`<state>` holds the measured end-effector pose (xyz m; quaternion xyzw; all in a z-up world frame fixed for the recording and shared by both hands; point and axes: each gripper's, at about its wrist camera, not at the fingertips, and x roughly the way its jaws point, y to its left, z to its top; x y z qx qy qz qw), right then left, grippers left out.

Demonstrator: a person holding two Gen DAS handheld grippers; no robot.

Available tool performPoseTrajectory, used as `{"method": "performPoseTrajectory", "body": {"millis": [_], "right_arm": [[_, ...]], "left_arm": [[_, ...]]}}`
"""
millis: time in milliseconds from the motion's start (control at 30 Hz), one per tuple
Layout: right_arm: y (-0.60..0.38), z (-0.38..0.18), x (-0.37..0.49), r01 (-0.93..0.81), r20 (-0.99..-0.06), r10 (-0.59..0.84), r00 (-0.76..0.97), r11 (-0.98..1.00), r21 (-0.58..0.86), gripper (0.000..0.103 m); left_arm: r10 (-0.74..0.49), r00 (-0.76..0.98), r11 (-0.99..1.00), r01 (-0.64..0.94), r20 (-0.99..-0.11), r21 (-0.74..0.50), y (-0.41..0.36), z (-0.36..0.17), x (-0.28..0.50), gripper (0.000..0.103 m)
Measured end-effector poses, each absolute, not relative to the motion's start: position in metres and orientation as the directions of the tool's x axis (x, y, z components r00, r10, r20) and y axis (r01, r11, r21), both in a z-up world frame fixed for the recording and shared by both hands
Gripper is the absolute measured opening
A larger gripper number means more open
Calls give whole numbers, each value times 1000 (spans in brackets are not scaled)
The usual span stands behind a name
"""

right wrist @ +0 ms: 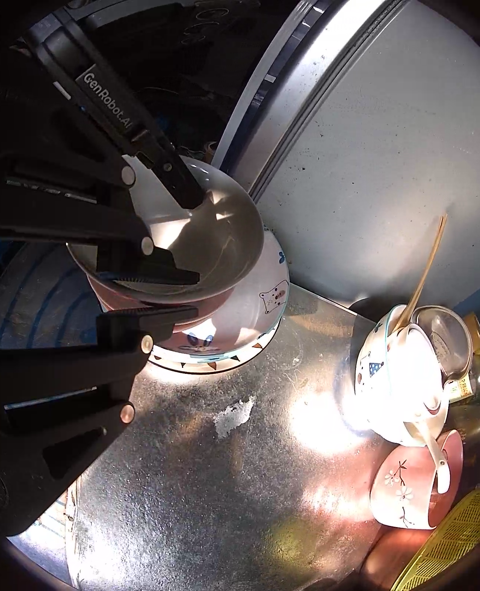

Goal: Organize plates and bowls

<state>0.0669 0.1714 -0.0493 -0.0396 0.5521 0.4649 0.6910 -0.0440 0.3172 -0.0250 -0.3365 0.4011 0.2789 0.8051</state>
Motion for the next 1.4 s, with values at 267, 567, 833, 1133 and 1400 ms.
{"method": "performPoseTrajectory", "body": {"millis": [267,567,833,1133,1400], "right_arm": [[178,-53,59,-707,-819,573,-39,563,428,13],[175,-54,59,-695,-821,568,-51,570,438,18],[173,-44,57,-678,-795,604,-62,559,477,35],[164,-24,59,-689,-763,646,2,554,467,98],[161,-21,58,-704,-771,636,30,561,435,103]], "left_arm": [[164,503,609,-728,-848,-314,321,-36,-49,13],[165,496,600,-737,-853,-313,322,-40,-51,19],[197,506,581,-750,-840,-316,328,-34,-59,65],[265,499,546,-783,-825,-298,337,-28,-80,102],[291,476,538,-798,-830,-270,334,-27,-87,102]]}}
